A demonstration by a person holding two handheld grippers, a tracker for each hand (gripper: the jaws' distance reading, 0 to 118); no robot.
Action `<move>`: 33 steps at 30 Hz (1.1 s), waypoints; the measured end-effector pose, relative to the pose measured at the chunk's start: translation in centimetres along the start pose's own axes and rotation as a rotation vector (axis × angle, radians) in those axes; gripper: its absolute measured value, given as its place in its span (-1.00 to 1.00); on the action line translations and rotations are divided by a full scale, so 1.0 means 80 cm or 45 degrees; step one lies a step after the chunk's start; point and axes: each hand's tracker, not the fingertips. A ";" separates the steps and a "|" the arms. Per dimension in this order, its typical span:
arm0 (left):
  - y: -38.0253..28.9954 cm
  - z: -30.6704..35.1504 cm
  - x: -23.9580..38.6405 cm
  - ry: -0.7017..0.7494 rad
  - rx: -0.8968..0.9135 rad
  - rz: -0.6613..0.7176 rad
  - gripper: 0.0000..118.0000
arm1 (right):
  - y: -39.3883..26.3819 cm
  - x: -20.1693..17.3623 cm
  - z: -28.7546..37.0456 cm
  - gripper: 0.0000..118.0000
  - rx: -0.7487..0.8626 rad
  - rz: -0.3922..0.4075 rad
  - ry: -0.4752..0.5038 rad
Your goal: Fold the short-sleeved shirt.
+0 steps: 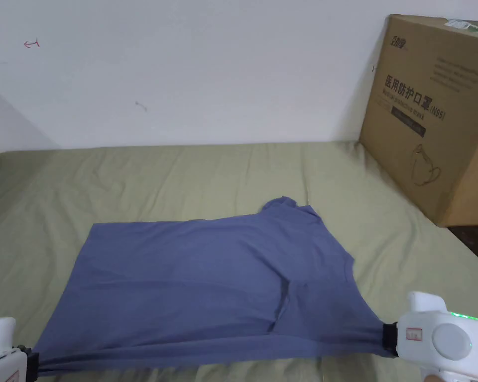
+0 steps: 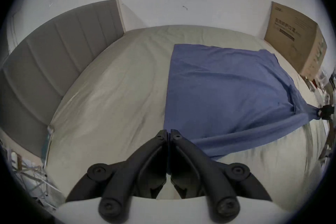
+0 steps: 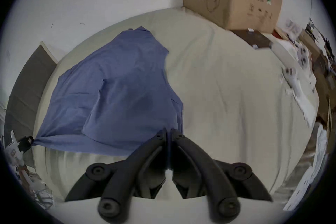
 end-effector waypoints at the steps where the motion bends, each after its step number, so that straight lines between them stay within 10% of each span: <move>1: -0.020 0.017 -0.006 -0.010 -0.017 -0.010 -0.99 | -0.021 0.007 0.012 -0.95 -0.027 -0.009 0.005; 18: -0.146 0.089 -0.020 -0.001 -0.061 0.011 -0.93 | -0.139 0.038 0.084 -0.95 -0.070 -0.007 0.016; 21: -0.145 0.085 -0.022 -0.017 -0.081 0.031 0.06 | -0.140 0.035 0.083 -0.68 -0.060 0.024 0.000; 23: -0.147 0.085 -0.027 -0.021 -0.114 0.046 0.37 | -0.138 0.035 0.087 -0.39 -0.085 0.094 -0.013; 25: -0.151 0.096 -0.029 -0.042 -0.093 0.055 0.79 | -0.143 0.037 0.095 0.47 -0.070 0.129 -0.027; 29: -0.154 0.129 -0.034 -0.111 -0.032 0.146 0.69 | -0.144 0.046 0.108 0.42 -0.060 0.143 0.011; 31: -0.159 0.141 -0.039 -0.179 -0.034 0.208 -0.02 | -0.145 0.043 0.116 0.05 -0.061 0.173 0.015; 32: -0.162 0.146 -0.038 -0.213 -0.056 0.231 -0.79 | -0.148 0.041 0.118 -0.57 -0.041 0.206 0.009; 33: -0.166 0.150 -0.033 -0.207 -0.077 0.234 -1.00 | -0.150 0.039 0.119 -0.99 -0.038 0.226 -0.002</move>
